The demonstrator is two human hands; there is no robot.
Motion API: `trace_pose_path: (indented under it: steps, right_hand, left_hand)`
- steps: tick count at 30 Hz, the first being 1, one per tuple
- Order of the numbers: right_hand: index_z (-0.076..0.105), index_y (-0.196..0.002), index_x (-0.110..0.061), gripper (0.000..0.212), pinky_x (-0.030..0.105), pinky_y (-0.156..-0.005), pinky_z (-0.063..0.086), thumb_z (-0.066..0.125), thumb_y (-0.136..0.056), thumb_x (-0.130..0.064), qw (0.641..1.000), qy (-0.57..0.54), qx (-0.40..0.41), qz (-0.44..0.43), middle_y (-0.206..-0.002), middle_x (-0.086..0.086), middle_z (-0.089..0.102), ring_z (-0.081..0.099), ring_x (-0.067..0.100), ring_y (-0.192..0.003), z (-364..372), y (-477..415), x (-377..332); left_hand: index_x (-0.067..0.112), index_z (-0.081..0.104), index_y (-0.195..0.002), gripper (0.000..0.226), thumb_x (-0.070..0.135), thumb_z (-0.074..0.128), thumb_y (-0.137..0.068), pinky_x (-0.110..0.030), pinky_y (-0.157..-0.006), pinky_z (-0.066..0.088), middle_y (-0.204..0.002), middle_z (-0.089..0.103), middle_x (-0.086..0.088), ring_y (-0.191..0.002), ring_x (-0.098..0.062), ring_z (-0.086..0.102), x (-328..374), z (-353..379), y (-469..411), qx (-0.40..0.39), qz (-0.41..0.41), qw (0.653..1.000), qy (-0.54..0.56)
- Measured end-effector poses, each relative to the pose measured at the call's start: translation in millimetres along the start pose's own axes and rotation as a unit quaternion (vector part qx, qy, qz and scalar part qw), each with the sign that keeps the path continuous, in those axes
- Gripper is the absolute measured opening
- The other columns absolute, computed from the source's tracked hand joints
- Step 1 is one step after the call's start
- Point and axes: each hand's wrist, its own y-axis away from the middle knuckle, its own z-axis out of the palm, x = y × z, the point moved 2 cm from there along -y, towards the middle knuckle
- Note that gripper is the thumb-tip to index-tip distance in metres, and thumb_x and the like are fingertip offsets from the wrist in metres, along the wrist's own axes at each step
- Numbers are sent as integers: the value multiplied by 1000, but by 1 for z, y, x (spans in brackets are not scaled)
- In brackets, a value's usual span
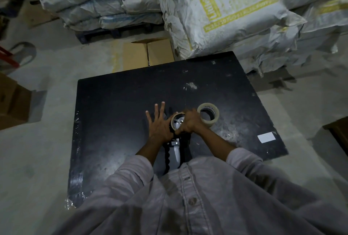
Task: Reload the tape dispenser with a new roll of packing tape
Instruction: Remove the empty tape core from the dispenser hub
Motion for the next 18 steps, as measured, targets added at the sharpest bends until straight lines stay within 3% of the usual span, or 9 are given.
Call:
trace_pose_path:
  steps: [2,5,7,10,12,13,15,17,18]
  right_hand:
    - [73,-132,-22,134,44,-111,58,84,-15,-87,999,-39,21,-6,-134,7,73,65,29,-129,-3,3,4]
    - [81,-115,-28,124,42,-103,64,89,-11,-94,993,-113,15,-22,-116,-3,82,75,21,-115,0,-3,18]
    - [80,-119,-30,111,40,-101,65,97,-28,-91,982,-189,8,-10,-115,-6,82,77,18,-114,-2,3,25]
    - [74,-134,-18,80,33,-90,64,97,-74,-67,947,-321,-11,18,-121,0,82,78,18,-115,-8,18,26]
    - [77,-126,-12,58,31,-80,57,88,-91,-56,937,-348,4,13,-113,3,83,79,21,-107,-7,17,30]
    - [80,-113,-13,42,33,-77,55,84,-96,-52,942,-335,21,9,-100,2,82,77,21,-97,-4,16,32]
    - [79,-86,-18,29,38,-73,53,83,-98,-44,954,-297,47,11,-76,-2,74,70,18,-78,0,15,34]
    - [77,-80,-18,28,39,-69,54,89,-95,-38,955,-290,51,31,-67,-3,68,67,17,-69,-1,19,34]
    - [80,-82,-14,29,41,-67,55,92,-93,-38,956,-286,57,36,-65,-3,69,67,17,-66,-2,20,35]
  left_hand:
    - [58,7,-168,108,92,59,-80,-83,-123,-1,-178,-33,-10,-165,-44,-26,-2,1,1,0,3,1000,12]
    - [54,30,-165,90,81,64,-86,-79,-127,-1,-181,-22,-7,-167,-40,-21,-8,2,1,2,13,998,57]
    - [53,46,-158,63,70,57,-98,-76,-129,-1,-183,-15,-1,-168,-36,-19,-8,1,-1,-17,6,995,96]
    - [58,59,-145,42,65,48,-106,-69,-131,-4,-184,-6,4,-168,-29,-18,-5,-7,-3,-59,-24,984,165]
    - [53,70,-132,31,59,54,-105,-65,-131,-5,-184,2,4,-168,-27,-15,-8,-16,-2,-67,-24,975,211]
    - [49,72,-128,28,53,59,-104,-64,-131,-5,-184,6,4,-169,-27,-13,-10,-20,0,-64,-21,971,229]
    - [43,66,-144,52,62,62,-95,-61,-132,-3,-183,8,2,-169,-27,-10,-13,-27,6,-71,-34,955,286]
    - [40,53,-157,86,85,54,-84,-57,-133,-3,-182,9,3,-169,-24,-5,-9,-33,10,-74,-121,905,401]
    - [41,59,-152,85,90,52,-84,-57,-133,-2,-181,13,6,-168,-22,-2,-6,-35,9,-76,-141,899,407]
